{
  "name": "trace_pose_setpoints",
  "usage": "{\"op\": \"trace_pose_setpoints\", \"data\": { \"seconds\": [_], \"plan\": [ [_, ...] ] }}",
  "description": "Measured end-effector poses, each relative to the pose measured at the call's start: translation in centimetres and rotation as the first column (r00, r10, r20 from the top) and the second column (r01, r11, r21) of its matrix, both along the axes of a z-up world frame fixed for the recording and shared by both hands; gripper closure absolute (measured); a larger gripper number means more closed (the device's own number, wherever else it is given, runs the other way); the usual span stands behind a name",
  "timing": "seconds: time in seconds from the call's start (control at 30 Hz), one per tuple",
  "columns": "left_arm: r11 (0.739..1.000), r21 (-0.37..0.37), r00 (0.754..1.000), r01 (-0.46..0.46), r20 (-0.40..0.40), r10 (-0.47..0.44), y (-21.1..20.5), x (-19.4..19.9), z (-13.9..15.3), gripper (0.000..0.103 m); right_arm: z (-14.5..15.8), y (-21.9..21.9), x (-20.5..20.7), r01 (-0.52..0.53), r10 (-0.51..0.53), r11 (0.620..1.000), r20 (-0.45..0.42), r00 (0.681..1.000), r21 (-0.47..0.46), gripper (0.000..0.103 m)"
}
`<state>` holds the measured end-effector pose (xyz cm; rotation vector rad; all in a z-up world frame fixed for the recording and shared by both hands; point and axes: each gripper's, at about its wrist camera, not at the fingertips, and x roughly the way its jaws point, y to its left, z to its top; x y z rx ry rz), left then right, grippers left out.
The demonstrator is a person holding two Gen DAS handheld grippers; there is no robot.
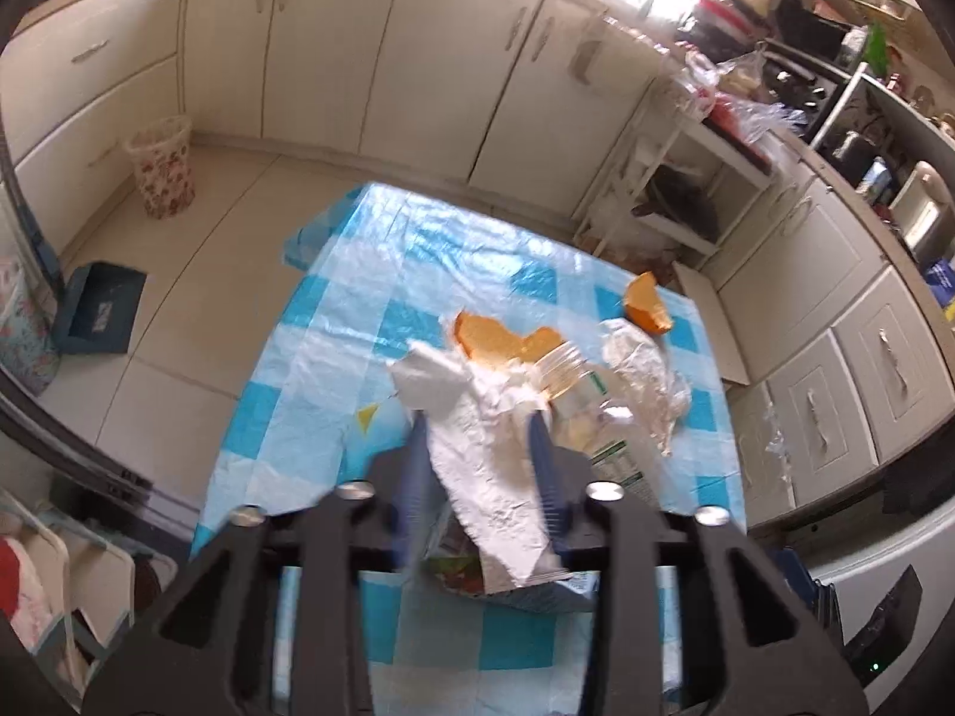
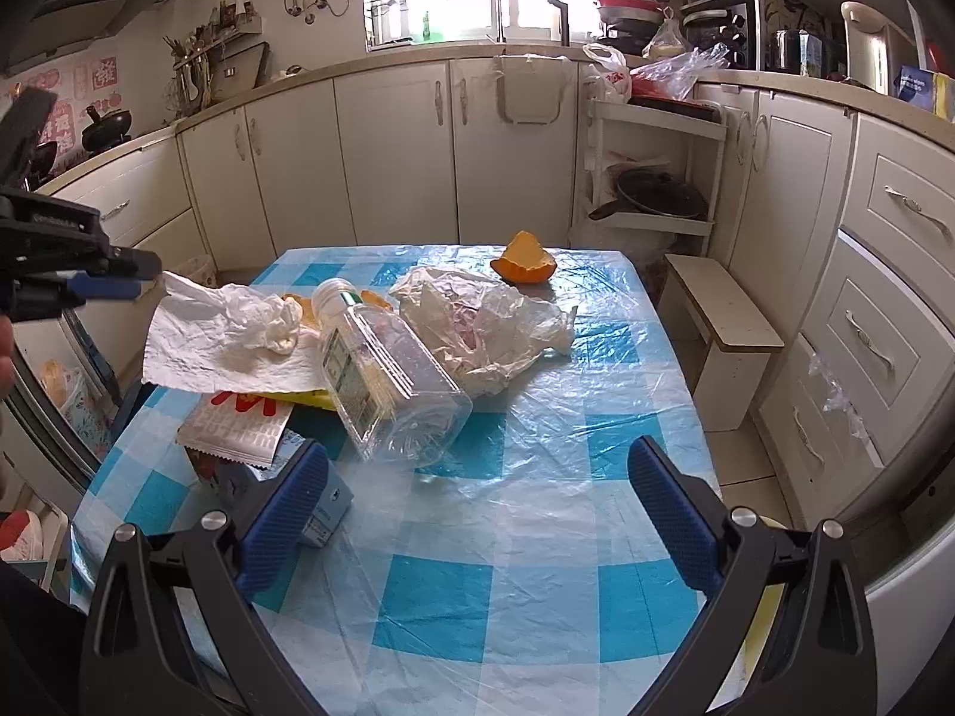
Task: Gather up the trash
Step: 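Grasp the white tissue with the left gripper while the right tool approaches the bottle, then grasp the clear plastic bottle with the right gripper while the left holds the tissue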
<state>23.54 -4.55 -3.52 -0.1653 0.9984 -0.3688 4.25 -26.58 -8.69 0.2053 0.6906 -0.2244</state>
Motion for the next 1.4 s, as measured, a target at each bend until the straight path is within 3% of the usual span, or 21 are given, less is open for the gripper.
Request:
{"op": "trace_pose_setpoints", "data": {
  "seconds": [0.17,0.33,0.43,0.5,0.57,0.6,0.7,0.83,0.9,0.97,1.1,1.3,1.4],
  "plan": [
    [0.997,-0.004,0.99,-0.078,-0.121,0.077,0.9,1.8,-3.0,0.02,-0.1,0.3,0.3,-0.01,0.01,1.0,0.001,1.0,-0.004,0.006],
    [0.99,-0.038,0.98,-0.134,-0.154,0.127,-1.1,3.1,-4.7,0.02,-0.4,0.6,1.0,-0.018,0.018,1.0,0.01,1.0,-0.001,0.006],
    [0.989,-0.017,0.975,-0.147,-0.169,0.142,-2.6,4.0,-5.8,0.052,-0.4,0.6,1.9,-0.026,0.026,1.0,0.021,0.999,-0.016,0.006],
    [0.992,0.0,0.969,-0.123,-0.217,0.12,-3.2,4.5,-6.7,0.086,-0.7,0.6,3.3,-0.052,0.052,0.999,-0.005,0.999,-0.013,0.006],
    [0.995,-0.025,0.966,-0.096,-0.242,0.087,-3.3,4.4,-6.8,0.093,-1.0,0.8,5.0,-0.097,0.097,0.995,-0.04,0.994,0.008,0.006],
    [0.997,-0.017,0.972,-0.081,-0.222,0.075,-3.4,4.2,-6.4,0.098,-1.0,0.9,5.8,-0.123,0.124,0.992,-0.051,0.991,0.012,0.006],
    [0.999,-0.031,0.991,-0.041,-0.126,0.037,-3.0,3.1,-4.2,0.102,-1.4,1.3,7.8,-0.17,0.17,0.985,-0.07,0.983,0.012,0.006],
    [0.987,-0.162,1.0,0.02,0.014,-0.017,-1.4,1.5,-0.4,0.102,-2.7,0.9,9.5,-0.203,0.214,0.974,-0.112,0.97,0.097,0.006],
    [0.965,-0.251,0.995,0.078,0.085,-0.058,-0.6,0.8,1.4,0.102,-3.3,0.2,9.4,-0.199,0.22,0.964,-0.104,0.97,0.179,0.008],
    [0.934,-0.328,0.988,0.139,0.11,-0.109,-0.1,0.6,2.4,0.102,-3.7,-0.1,9.5,-0.2,0.229,0.953,-0.113,0.967,0.227,0.036],
    [0.896,-0.402,0.98,0.189,0.126,-0.151,0.3,0.4,2.9,0.102,-3.6,0.1,9.1,-0.216,0.247,0.947,-0.109,0.963,0.239,0.041],
    [0.902,-0.378,0.976,0.21,0.144,-0.167,-0.3,0.0,2.5,0.102,-1.6,-0.6,7.3,-0.226,0.245,0.934,-0.036,0.969,0.277,0.046],
    [0.899,-0.379,0.973,0.219,0.158,-0.17,-0.3,-0.2,2.7,0.102,-0.7,-2.0,6.5,-0.241,0.249,0.907,0.02,0.968,0.347,0.047]
  ]
}}
